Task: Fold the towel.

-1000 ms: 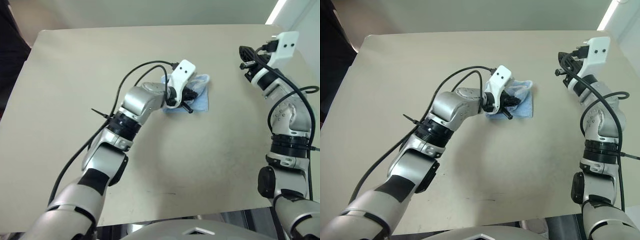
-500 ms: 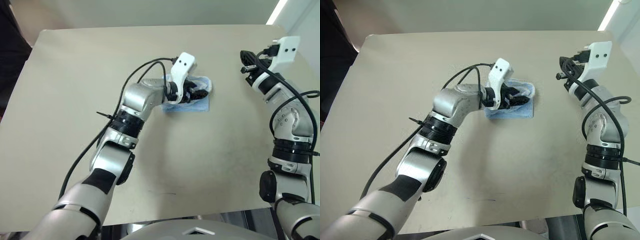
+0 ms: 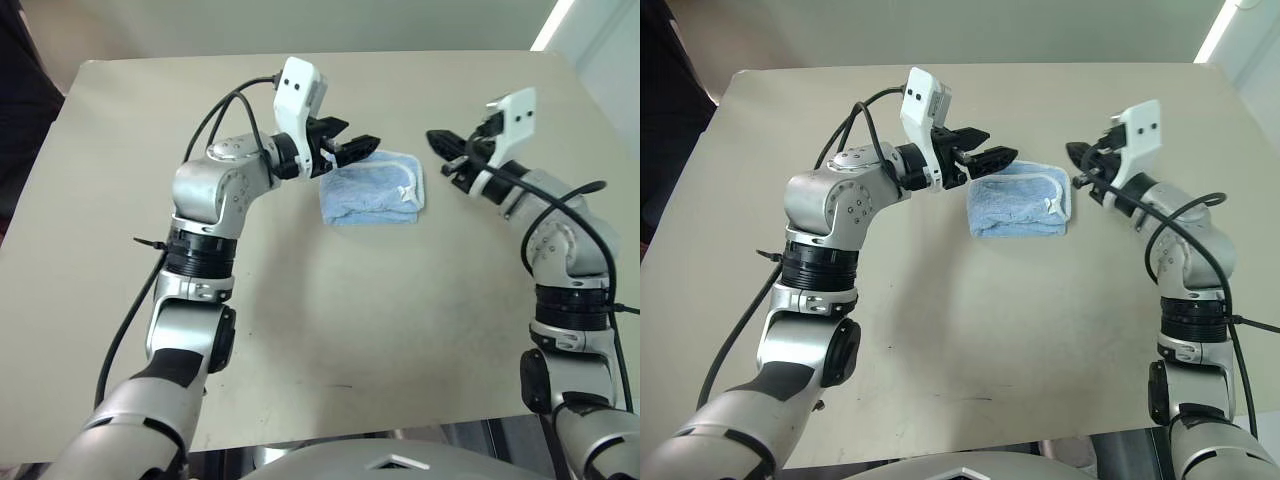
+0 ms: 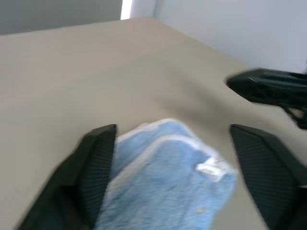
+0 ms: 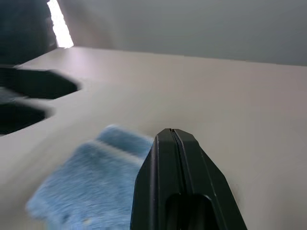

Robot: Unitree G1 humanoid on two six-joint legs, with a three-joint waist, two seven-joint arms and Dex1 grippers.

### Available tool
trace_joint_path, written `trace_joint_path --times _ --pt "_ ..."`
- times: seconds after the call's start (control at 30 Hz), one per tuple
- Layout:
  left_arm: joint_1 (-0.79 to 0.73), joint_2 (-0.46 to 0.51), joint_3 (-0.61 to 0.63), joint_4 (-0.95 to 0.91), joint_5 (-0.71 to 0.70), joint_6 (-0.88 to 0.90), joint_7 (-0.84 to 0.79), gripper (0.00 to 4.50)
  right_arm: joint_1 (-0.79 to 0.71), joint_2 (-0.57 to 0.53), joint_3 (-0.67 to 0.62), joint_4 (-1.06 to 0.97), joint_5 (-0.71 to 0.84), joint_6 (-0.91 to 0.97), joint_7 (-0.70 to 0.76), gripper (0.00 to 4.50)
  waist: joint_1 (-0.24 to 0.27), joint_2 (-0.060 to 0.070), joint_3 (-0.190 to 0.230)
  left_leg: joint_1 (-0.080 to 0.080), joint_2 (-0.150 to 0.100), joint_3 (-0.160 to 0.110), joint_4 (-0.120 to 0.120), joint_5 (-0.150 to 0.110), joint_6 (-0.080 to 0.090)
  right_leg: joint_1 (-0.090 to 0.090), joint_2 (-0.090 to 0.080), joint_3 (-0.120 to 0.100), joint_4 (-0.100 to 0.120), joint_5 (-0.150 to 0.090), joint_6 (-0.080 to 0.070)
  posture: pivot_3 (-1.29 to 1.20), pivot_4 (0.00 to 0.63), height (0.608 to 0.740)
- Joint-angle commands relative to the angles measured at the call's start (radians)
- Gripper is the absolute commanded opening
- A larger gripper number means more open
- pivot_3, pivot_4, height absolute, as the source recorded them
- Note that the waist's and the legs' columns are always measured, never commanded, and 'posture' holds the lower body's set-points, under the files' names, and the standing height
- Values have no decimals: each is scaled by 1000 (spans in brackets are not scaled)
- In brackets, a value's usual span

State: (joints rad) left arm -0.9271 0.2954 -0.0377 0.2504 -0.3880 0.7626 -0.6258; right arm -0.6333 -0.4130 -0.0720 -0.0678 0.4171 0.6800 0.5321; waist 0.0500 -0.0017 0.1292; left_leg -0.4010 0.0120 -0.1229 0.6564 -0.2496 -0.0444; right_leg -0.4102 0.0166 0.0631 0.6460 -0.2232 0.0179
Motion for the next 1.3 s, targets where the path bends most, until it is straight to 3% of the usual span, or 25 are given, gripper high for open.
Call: trace_joint_path --times 0.03,0.27,0.5,1.07,1.17,1.3 --pt "-36 -21 -54 99 53 -93 -52 2554 -33 28 63 10 -18 -33 31 0 0 0 0 0 0 0 0 0 0 0 0 0 0 0 0 0 150 740" --pt "-33 -74 -140 303 161 -206 -90 14 -37 90 136 223 -94 -125 48 0 0 0 0 -2 0 -1 4 -1 2 0 0 0 0 0 1 0 150 740" --pt "-5 -102 -146 431 220 -257 -96 14 -19 97 149 347 -157 -170 41 0 0 0 0 -3 0 -1 4 -2 3 -1 0 0 0 0 1 0 150 740" --pt "61 -108 -63 302 183 -203 -87 14 30 86 138 286 -176 -177 40 0 -1 0 0 -2 0 -1 6 -2 4 1 -1 0 0 1 1 0 150 740" --pt "43 -125 88 187 36 -126 -58 14 24 72 87 178 -141 -157 22 0 -1 0 0 -4 0 -1 6 -3 4 0 0 -1 0 1 1 0 150 740" --pt "50 -128 111 145 8 -91 -39 14 28 73 76 150 -141 -140 19 0 -1 0 0 -4 0 0 7 -2 3 0 0 -1 0 1 1 0 150 740"
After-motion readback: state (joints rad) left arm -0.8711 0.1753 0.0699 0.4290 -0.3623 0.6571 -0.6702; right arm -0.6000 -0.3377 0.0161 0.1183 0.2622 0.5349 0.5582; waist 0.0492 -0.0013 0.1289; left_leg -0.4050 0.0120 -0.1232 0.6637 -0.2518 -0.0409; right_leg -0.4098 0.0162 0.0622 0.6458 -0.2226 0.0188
